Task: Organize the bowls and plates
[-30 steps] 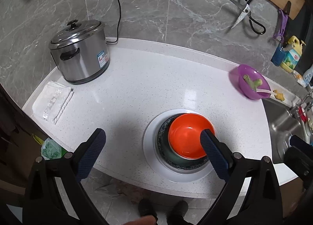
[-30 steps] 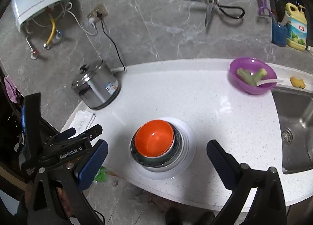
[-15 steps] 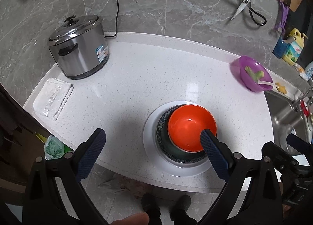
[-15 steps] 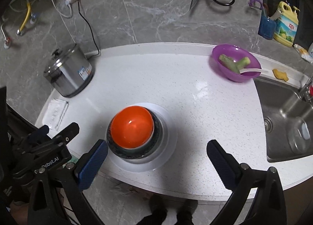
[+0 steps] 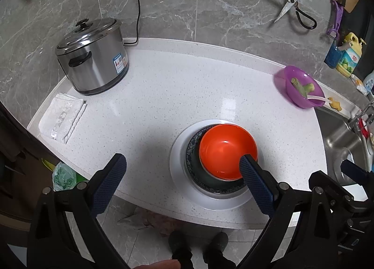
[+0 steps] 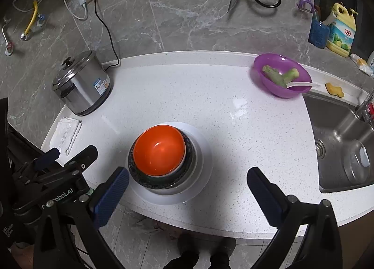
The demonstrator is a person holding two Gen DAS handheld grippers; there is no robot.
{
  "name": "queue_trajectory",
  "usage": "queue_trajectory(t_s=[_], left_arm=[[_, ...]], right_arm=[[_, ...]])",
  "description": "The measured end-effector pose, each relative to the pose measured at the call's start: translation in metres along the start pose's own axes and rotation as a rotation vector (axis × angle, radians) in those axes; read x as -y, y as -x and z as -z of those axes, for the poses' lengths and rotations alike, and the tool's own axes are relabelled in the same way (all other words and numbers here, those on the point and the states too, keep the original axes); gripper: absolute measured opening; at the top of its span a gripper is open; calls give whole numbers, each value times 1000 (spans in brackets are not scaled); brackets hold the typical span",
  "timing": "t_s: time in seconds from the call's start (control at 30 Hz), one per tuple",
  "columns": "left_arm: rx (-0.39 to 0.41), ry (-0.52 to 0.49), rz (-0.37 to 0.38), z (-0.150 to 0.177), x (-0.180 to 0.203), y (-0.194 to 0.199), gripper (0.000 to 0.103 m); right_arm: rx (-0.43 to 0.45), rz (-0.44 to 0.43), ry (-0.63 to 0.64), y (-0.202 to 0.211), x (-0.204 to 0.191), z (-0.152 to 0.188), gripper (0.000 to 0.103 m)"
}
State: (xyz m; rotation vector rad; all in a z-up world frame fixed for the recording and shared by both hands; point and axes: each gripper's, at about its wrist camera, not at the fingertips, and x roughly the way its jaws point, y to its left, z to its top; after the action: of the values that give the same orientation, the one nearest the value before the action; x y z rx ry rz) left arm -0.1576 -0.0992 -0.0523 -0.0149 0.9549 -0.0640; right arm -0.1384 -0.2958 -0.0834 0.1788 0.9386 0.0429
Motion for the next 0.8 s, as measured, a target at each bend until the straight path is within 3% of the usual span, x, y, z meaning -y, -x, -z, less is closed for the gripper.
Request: queue_trajectory(t_s=[0.8], left_arm=[[-7,-10,-5,-8,-4,-9,98]], right_arm=[[-2,3,5,-2,2,-3,103]])
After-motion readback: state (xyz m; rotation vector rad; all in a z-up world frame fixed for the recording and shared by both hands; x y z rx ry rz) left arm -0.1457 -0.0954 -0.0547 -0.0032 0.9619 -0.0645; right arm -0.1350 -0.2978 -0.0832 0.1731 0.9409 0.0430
